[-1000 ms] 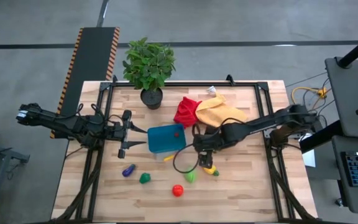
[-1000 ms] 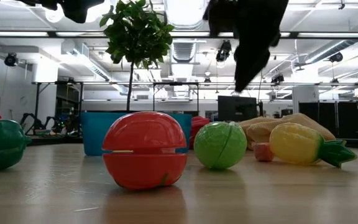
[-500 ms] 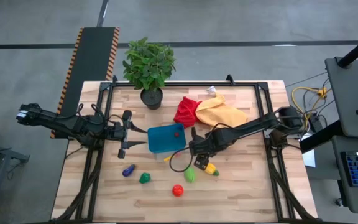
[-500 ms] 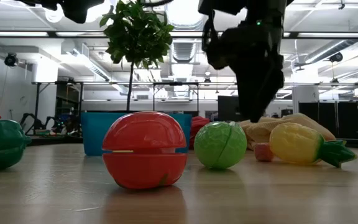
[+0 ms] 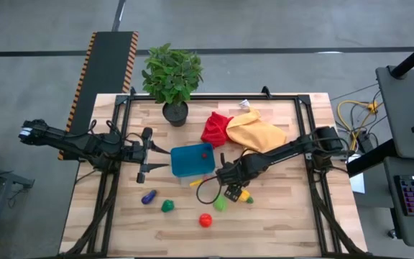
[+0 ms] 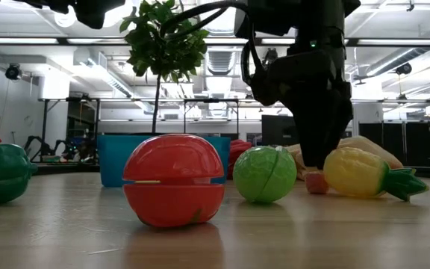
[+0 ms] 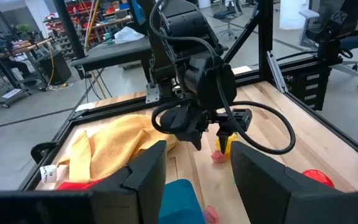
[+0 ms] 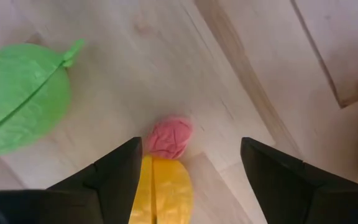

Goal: Pick and placing Produce into tupperware
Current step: Put the bottom pink peach into the blue bin

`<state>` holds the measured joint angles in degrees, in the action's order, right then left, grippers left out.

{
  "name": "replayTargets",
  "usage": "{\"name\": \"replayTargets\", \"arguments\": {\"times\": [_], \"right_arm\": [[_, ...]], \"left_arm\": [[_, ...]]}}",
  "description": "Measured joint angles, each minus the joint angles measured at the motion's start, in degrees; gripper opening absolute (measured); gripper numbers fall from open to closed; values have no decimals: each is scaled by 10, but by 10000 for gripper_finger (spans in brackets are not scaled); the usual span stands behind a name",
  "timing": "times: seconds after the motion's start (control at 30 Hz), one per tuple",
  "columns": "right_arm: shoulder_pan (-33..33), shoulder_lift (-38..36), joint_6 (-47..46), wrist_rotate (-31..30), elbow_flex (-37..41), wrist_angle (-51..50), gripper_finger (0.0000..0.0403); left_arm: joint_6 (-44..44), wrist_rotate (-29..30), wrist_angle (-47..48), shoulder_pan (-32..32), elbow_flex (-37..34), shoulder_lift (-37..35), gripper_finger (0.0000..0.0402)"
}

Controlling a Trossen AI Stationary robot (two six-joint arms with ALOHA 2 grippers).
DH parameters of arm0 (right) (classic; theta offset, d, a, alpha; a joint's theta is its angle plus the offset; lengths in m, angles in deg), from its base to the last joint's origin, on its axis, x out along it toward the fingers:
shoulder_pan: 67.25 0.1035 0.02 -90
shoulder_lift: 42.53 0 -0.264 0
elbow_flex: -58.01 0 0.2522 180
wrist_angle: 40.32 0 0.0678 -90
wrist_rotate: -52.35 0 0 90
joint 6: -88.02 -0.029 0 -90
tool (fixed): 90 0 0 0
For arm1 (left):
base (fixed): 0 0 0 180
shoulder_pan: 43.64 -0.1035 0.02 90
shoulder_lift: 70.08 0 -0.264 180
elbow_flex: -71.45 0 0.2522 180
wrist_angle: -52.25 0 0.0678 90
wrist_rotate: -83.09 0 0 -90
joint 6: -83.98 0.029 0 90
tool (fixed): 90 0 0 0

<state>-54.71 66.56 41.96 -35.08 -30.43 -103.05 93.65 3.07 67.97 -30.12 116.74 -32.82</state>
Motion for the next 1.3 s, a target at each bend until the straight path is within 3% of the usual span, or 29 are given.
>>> {"name": "replayTargets", "arguments": {"times": [1.3], "right_arm": [[9, 22, 28, 19, -1, 31, 208]], "left_arm": [[0, 0, 1, 0, 0, 1, 164]]}}
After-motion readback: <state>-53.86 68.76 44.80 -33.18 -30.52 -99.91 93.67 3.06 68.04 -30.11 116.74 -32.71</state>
